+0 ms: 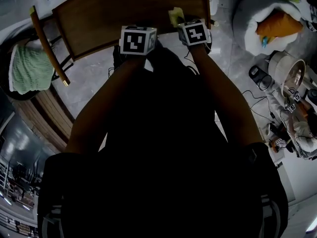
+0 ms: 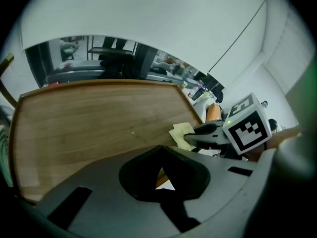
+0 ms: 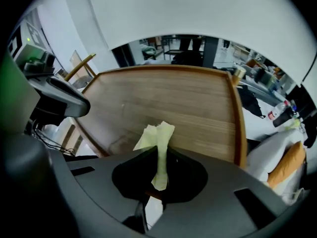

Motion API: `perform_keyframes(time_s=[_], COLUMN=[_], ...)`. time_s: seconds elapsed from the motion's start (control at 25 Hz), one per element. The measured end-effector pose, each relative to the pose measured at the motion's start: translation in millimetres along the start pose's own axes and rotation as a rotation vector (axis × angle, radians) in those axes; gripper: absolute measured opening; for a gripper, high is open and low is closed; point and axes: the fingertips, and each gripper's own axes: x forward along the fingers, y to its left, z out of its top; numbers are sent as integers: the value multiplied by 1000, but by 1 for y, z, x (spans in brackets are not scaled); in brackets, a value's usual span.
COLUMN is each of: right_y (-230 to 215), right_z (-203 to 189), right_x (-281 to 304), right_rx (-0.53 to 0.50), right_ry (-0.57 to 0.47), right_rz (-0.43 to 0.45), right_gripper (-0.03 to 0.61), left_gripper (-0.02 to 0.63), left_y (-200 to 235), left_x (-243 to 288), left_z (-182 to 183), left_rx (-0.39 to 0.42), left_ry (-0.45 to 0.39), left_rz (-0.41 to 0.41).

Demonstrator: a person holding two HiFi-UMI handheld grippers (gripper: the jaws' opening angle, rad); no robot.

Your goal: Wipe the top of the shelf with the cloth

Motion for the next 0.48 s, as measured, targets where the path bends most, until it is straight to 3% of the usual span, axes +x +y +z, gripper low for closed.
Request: perform_keyframes(time_s=[0.24,0.48], right_y=[-54,-73], right_z=[-10,-16], right_x=[-24,-33], right_rx=[69,82], right_ry=[-23,-5], right_rz=[-117,-224], right_gripper=[43,43], left_gripper=[11,11], left_y=[-27,-15], left_x=[9,2], left_z=[3,5], left_rx=[13,5], left_ry=[1,-26], left_rz=[-24,-4])
